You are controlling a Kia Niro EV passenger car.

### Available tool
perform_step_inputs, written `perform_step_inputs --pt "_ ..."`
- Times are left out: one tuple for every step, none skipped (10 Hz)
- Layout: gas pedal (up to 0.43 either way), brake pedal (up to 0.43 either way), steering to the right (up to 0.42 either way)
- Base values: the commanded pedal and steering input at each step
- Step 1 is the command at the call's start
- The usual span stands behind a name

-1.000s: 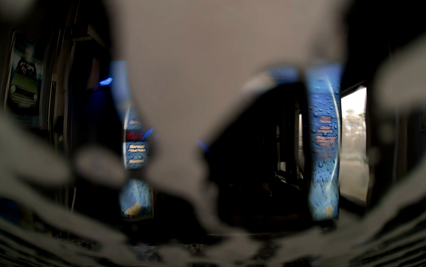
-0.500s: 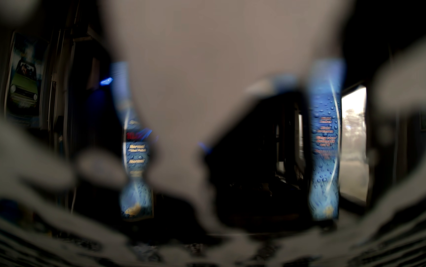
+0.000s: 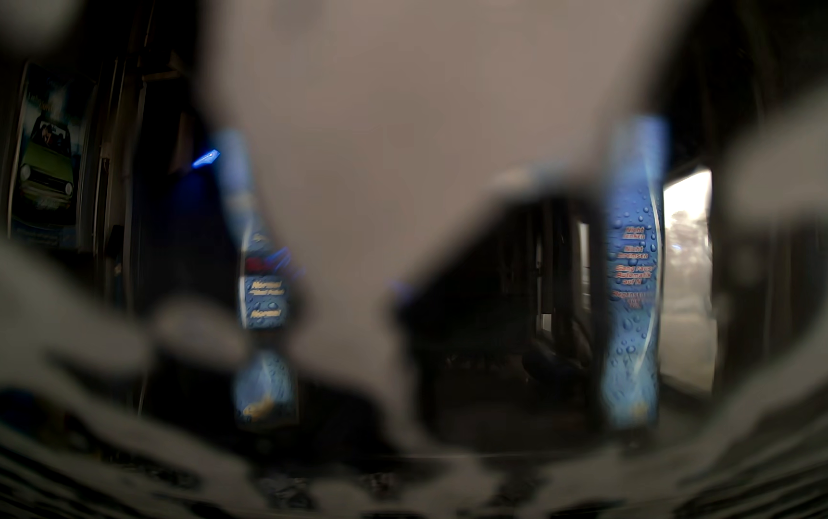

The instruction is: Follow the waypoints while adhering to traffic rules and regulations

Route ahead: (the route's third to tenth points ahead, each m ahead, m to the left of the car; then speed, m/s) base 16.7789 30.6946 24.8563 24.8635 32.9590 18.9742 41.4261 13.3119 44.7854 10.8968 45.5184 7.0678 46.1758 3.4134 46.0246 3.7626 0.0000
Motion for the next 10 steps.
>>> perform_step_inputs --pt "0.000 0.000 -0.014" --pt "0.000 0.000 -0.014" --pt "0.000 0.000 -0.014" --pt "0.000 0.000 -0.014" --pt "0.000 0.000 -0.015" --pt "0.000 0.000 -0.015" --pt "0.000 0.000 -0.014" --pt "0.000 0.000 -0.014" --pt "0.000 0.000 -0.014" --pt "0.000 0.000 -0.014"
